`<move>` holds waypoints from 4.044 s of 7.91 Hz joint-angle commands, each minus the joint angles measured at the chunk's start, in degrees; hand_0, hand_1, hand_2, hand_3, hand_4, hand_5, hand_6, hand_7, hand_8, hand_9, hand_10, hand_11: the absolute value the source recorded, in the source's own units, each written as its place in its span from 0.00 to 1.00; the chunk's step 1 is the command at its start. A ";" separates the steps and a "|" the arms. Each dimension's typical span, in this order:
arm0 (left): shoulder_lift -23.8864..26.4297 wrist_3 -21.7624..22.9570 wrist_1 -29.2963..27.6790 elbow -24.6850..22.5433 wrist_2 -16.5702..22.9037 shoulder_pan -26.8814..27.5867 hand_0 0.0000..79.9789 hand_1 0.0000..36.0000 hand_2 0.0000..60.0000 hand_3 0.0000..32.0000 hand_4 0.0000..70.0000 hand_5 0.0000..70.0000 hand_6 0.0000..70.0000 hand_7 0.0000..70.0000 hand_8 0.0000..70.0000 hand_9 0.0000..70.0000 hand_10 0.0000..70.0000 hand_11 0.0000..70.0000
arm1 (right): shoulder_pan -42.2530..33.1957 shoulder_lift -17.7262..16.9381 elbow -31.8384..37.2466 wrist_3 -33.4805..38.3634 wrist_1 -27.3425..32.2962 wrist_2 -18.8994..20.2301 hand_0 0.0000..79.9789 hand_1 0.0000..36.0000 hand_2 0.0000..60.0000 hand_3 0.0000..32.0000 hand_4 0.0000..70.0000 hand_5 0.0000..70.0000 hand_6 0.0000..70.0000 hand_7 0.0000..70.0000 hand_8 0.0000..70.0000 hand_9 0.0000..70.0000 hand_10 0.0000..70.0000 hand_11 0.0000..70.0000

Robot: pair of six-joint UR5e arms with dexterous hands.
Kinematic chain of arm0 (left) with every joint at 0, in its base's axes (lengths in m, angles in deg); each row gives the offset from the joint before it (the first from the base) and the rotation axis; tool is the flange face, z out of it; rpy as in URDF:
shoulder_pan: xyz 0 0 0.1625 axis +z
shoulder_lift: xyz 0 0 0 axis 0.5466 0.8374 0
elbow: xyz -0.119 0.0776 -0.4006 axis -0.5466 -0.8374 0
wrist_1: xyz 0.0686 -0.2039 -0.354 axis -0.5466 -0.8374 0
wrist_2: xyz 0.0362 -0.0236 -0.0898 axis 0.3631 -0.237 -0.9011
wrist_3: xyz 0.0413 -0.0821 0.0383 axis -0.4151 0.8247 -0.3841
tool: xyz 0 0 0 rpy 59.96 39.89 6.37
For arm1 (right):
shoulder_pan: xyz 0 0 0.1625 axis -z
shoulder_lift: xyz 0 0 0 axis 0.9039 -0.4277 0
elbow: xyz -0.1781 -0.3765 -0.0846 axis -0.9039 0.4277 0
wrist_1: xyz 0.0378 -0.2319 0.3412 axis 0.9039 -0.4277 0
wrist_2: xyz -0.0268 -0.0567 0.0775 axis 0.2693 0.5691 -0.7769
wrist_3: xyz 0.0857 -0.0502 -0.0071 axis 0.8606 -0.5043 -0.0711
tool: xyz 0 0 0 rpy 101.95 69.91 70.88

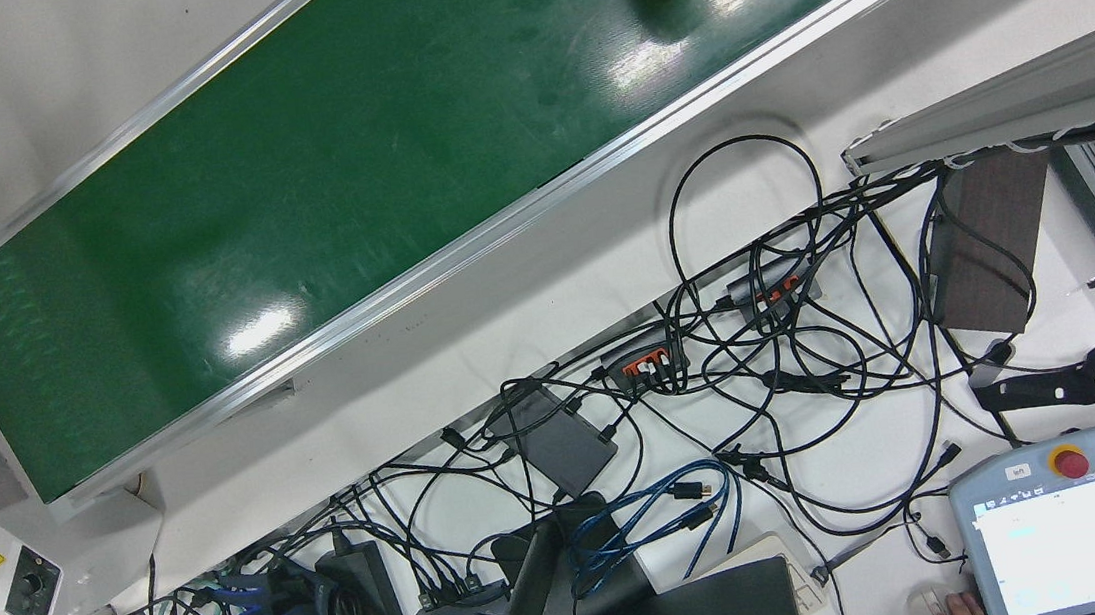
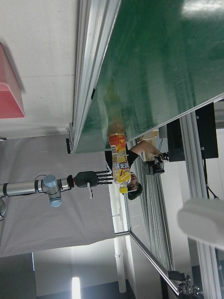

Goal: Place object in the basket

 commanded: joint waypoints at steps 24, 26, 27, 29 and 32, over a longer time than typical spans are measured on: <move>16.30 -9.14 22.22 -13.23 0.09 4.88 0.75 0.11 0.00 0.00 0.09 0.12 0.00 0.00 0.00 0.00 0.02 0.06 | 0.00 0.00 -0.05 0.00 0.00 -0.09 0.00 0.00 0.00 0.00 0.00 0.00 0.00 0.00 0.00 0.00 0.00 0.00; 17.98 -9.57 23.38 -11.22 0.00 9.43 0.73 0.09 0.00 0.00 0.08 0.10 0.00 0.00 0.00 0.00 0.04 0.08 | 0.00 0.00 -0.05 0.00 0.00 0.00 0.00 0.00 0.00 0.00 0.00 0.00 0.00 0.00 0.00 0.00 0.00 0.00; 18.60 -9.84 23.29 -10.16 -0.09 10.41 0.70 0.07 0.00 0.00 0.08 0.07 0.00 0.00 0.00 0.00 0.05 0.09 | 0.00 0.00 -0.05 0.00 0.00 0.00 0.00 0.00 0.00 0.00 0.00 0.00 0.00 0.00 0.00 0.00 0.00 0.00; 19.48 -10.19 21.98 -7.09 -0.09 11.47 0.68 0.05 0.00 0.00 0.07 0.06 0.00 0.00 0.00 0.00 0.06 0.11 | 0.00 0.00 -0.05 0.00 0.00 -0.09 0.00 0.00 0.00 0.00 0.00 0.00 0.00 0.00 0.00 0.00 0.00 0.00; 20.10 -13.87 20.22 -5.31 -0.26 11.65 0.67 0.03 0.00 0.00 0.07 0.06 0.00 0.00 0.01 0.00 0.07 0.13 | 0.00 0.00 -0.05 0.00 0.00 -0.09 0.00 0.00 0.00 0.00 0.00 0.00 0.00 0.00 0.00 0.00 0.00 0.00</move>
